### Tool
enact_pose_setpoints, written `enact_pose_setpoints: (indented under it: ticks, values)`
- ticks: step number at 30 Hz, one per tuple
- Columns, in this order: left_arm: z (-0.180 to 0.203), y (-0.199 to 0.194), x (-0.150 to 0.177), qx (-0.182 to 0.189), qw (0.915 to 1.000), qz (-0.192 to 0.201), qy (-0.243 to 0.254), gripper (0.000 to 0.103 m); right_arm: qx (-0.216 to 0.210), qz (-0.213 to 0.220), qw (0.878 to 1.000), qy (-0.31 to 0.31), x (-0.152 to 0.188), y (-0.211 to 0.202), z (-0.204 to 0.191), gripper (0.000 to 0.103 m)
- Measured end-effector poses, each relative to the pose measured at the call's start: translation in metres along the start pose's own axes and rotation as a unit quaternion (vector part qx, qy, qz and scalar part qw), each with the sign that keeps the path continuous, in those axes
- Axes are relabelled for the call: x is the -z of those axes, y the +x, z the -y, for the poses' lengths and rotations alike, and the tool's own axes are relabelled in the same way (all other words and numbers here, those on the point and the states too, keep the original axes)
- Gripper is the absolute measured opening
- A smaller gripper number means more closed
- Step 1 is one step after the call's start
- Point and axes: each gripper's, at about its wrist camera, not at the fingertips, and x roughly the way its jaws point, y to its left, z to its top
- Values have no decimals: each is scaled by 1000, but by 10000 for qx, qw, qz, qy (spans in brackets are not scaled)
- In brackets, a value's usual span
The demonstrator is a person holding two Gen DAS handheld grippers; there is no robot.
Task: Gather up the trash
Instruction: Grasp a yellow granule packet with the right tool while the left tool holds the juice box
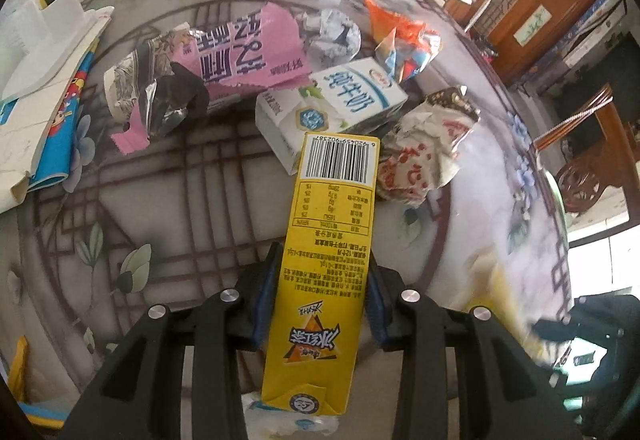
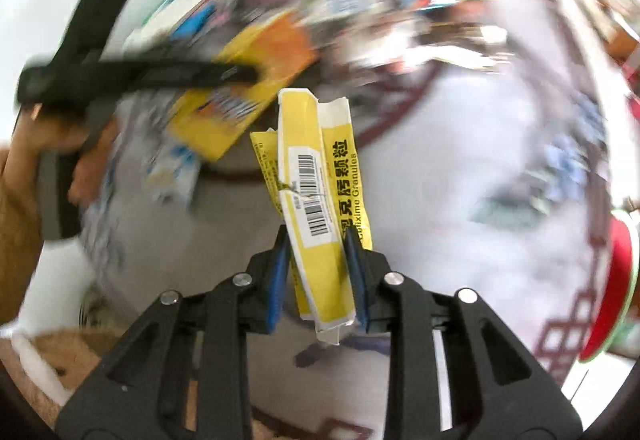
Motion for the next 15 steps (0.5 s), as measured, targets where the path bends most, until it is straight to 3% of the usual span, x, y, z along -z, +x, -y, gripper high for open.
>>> enact_pose_setpoints:
  ticks: [5,15]
  values:
    - [13,-13,1,83,9997,215,-68,35,127,558,9958,721,1,-28,31,28]
    - [35,-30,-1,196,9985,516,62,35,131,672,9895,1275,16,-34,52,28]
